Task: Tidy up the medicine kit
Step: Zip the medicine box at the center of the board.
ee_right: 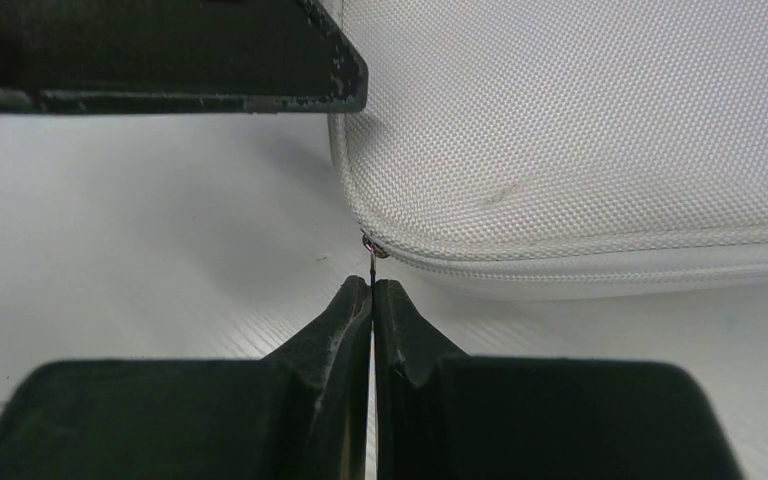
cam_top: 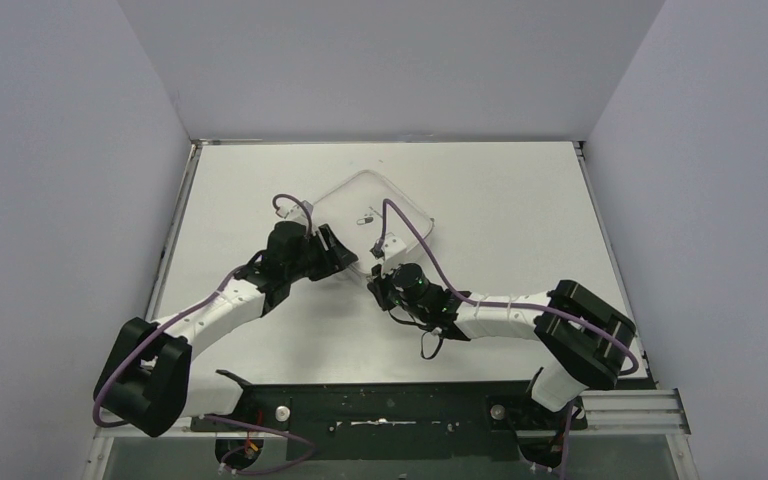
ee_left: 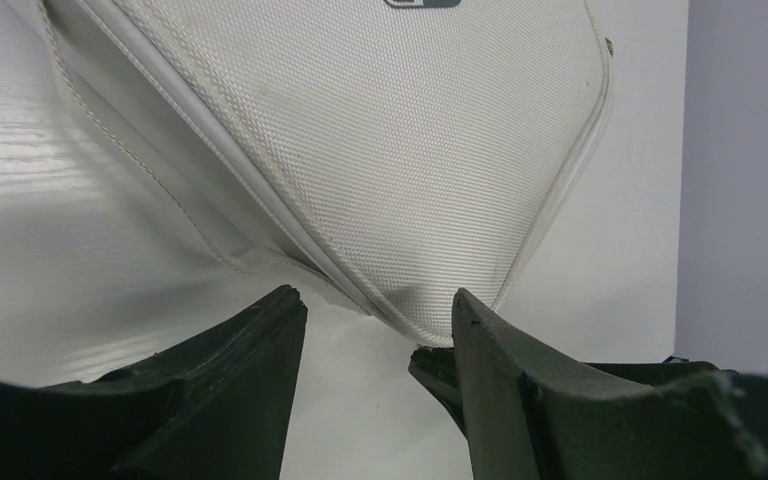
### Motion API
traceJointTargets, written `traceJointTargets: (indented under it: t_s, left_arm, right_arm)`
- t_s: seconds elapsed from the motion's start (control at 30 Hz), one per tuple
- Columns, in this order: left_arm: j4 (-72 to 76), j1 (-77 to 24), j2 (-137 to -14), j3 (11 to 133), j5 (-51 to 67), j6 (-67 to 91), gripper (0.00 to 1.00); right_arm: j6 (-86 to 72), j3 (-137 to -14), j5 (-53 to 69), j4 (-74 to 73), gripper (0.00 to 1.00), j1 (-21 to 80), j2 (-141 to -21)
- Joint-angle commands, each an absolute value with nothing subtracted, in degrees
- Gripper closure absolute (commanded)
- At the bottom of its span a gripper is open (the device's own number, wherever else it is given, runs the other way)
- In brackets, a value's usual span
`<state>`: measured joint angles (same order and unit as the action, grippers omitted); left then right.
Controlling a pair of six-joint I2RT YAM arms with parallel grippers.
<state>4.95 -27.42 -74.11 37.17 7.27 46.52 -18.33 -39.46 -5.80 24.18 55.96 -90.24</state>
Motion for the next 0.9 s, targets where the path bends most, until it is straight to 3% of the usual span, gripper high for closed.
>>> traceJointTargets:
  t_s: [0.0, 0.2, 0.6, 0.87]
  left_arm:
    - [12.15, -28.39, -75.08, 36.3, 6.42, 48.88, 0.46]
    - [14.32, -28.39, -78.81, 35.85, 5.44, 48.36, 0.46]
    - [4.91, -28.23, -82.64, 38.97, -0.59, 39.01, 0.71]
    - [3.62, -27.44, -84.23, 39.43, -2.18, 35.51, 0.79]
  right_arm:
    - [-19.56, -41.55, -6.98, 26.29, 1.0, 56.34, -91.22]
    - [-19.78, -41.06, -7.78, 25.87, 1.0, 56.34, -91.56]
    - [-17.0, -38.42, -13.45, 22.71, 1.0, 55.69, -89.53]
    - [-17.2, -37.0, -19.03, 18.09, 1.0, 54.99, -85.71]
